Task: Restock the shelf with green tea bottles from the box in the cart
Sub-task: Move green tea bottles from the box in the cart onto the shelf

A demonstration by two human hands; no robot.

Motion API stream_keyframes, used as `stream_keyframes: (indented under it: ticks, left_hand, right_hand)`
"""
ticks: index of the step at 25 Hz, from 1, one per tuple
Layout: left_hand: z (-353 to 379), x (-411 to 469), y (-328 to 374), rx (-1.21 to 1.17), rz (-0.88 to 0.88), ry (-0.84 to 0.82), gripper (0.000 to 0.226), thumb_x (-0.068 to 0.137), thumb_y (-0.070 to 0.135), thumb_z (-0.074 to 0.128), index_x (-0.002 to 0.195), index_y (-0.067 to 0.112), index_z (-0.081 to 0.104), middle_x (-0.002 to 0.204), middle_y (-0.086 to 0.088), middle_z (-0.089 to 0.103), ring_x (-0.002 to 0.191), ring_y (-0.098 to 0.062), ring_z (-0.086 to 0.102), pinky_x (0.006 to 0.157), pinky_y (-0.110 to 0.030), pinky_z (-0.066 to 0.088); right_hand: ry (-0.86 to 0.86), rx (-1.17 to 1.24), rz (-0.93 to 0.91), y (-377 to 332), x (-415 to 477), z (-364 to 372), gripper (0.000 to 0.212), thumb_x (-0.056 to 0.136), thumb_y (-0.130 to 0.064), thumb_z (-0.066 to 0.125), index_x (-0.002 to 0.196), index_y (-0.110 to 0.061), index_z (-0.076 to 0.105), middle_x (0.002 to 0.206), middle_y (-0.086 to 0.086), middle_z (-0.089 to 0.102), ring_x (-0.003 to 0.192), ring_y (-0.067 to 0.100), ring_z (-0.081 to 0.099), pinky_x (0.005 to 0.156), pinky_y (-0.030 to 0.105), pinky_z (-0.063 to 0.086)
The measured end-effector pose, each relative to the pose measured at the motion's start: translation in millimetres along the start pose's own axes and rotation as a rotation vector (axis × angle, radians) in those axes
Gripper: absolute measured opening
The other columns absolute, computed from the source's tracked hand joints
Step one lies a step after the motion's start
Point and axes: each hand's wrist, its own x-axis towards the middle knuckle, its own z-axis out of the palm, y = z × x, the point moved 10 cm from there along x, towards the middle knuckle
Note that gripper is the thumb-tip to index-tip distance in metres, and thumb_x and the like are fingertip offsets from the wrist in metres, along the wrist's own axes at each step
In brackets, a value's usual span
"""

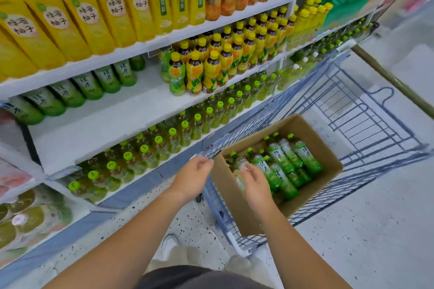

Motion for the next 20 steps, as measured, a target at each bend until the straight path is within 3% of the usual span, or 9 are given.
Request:
stream_keyframes:
  ticks: [3, 6, 8, 10, 13, 15, 16, 18, 20]
  left_hand:
    - [52.5, -0.3, 14.5, 0.069, -0.027, -0.067, 0.048, 0.102, 0.052, 0.041, 0.139, 0.023, 0.049, 0.127, 0.006, 0.055, 0.105, -0.011, 0.054, 0.088, -0.03, 0.038]
    - [99.3, 0.3, 18.9, 0.027, -0.084, -0.044, 0.046, 0.102, 0.052, 0.042, 0.135, 0.022, 0.051, 0.129, 0.005, 0.054, 0.107, -0.013, 0.05, 0.087, -0.03, 0.037]
    - [132.6, 1.8, 20.3, -0.017, -0.124, -0.03, 0.025, 0.104, 0.046, 0.042, 0.107, 0.025, 0.055, 0.103, 0.007, 0.053, 0.091, -0.009, 0.05, 0.083, -0.029, 0.035]
    - [161.1, 6.0, 20.8, -0.04, -0.177, 0.005, 0.024, 0.105, 0.041, 0.042, 0.087, 0.026, 0.049, 0.085, 0.012, 0.046, 0.081, -0.008, 0.05, 0.082, -0.03, 0.035]
    - [199.8, 24.9, 12.2, -0.089, -0.25, 0.07, 0.036, 0.099, 0.051, 0.045, 0.11, 0.019, 0.058, 0.105, 0.002, 0.062, 0.099, -0.019, 0.059, 0.094, -0.035, 0.044]
    - [217.6, 41.4, -0.6, -0.126, -0.299, 0.117, 0.062, 0.091, 0.061, 0.043, 0.136, 0.018, 0.053, 0.135, -0.006, 0.058, 0.12, -0.025, 0.056, 0.107, -0.04, 0.041]
    - [224.7, 45.8, -0.3, -0.15, -0.322, 0.129, 0.064, 0.094, 0.058, 0.043, 0.143, 0.018, 0.047, 0.142, -0.006, 0.053, 0.126, -0.026, 0.052, 0.108, -0.038, 0.039]
    - [232.4, 59.1, -6.2, -0.17, -0.373, 0.154, 0.059, 0.102, 0.048, 0.042, 0.151, 0.016, 0.037, 0.141, -0.003, 0.052, 0.124, -0.022, 0.053, 0.096, -0.029, 0.039]
    - [233.3, 79.5, -14.3, -0.143, -0.392, 0.169, 0.057, 0.104, 0.042, 0.042, 0.153, 0.015, 0.033, 0.133, 0.0, 0.057, 0.106, -0.015, 0.056, 0.084, -0.027, 0.042]
  right_hand:
    - [-0.005, -0.045, 0.017, 25.6, 7.3, -52.1, 0.051, 0.101, -0.036, 0.052, 0.149, -0.019, 0.043, 0.141, -0.003, 0.053, 0.121, 0.013, 0.05, 0.106, 0.034, 0.04]
    - [-0.037, -0.109, 0.042, 48.4, 24.5, -103.3, 0.05, 0.102, -0.036, 0.052, 0.147, -0.018, 0.044, 0.129, -0.004, 0.055, 0.113, 0.014, 0.051, 0.101, 0.031, 0.039]
    - [-0.065, -0.156, 0.055, 61.4, 39.4, -136.5, 0.048, 0.102, -0.036, 0.052, 0.146, -0.018, 0.045, 0.133, 0.0, 0.056, 0.111, 0.015, 0.051, 0.101, 0.033, 0.04]
    - [-0.091, -0.207, 0.074, 72.8, 58.1, -166.2, 0.048, 0.102, -0.037, 0.052, 0.146, -0.019, 0.046, 0.135, 0.002, 0.056, 0.114, 0.017, 0.052, 0.1, 0.033, 0.041]
    - [-0.156, -0.284, 0.09, 84.3, 90.8, -198.0, 0.048, 0.102, -0.037, 0.051, 0.146, -0.019, 0.044, 0.126, -0.004, 0.055, 0.112, 0.016, 0.052, 0.096, 0.032, 0.04]
    - [-0.189, -0.331, 0.093, 91.6, 113.5, -208.3, 0.048, 0.103, -0.037, 0.049, 0.147, -0.019, 0.044, 0.133, -0.002, 0.056, 0.111, 0.016, 0.051, 0.097, 0.031, 0.039]
    - [-0.208, -0.356, 0.094, 96.8, 124.9, -210.1, 0.049, 0.103, -0.038, 0.048, 0.148, -0.019, 0.043, 0.137, 0.0, 0.055, 0.111, 0.015, 0.05, 0.097, 0.03, 0.038]
    - [-0.245, -0.393, 0.101, 110.0, 147.3, -207.4, 0.05, 0.104, -0.037, 0.048, 0.149, -0.017, 0.042, 0.141, 0.001, 0.053, 0.111, 0.012, 0.049, 0.096, 0.028, 0.036]
    - [-0.267, -0.432, 0.112, 125.4, 168.7, -200.2, 0.049, 0.104, -0.037, 0.046, 0.149, -0.018, 0.042, 0.142, 0.0, 0.053, 0.11, 0.012, 0.048, 0.095, 0.027, 0.035]
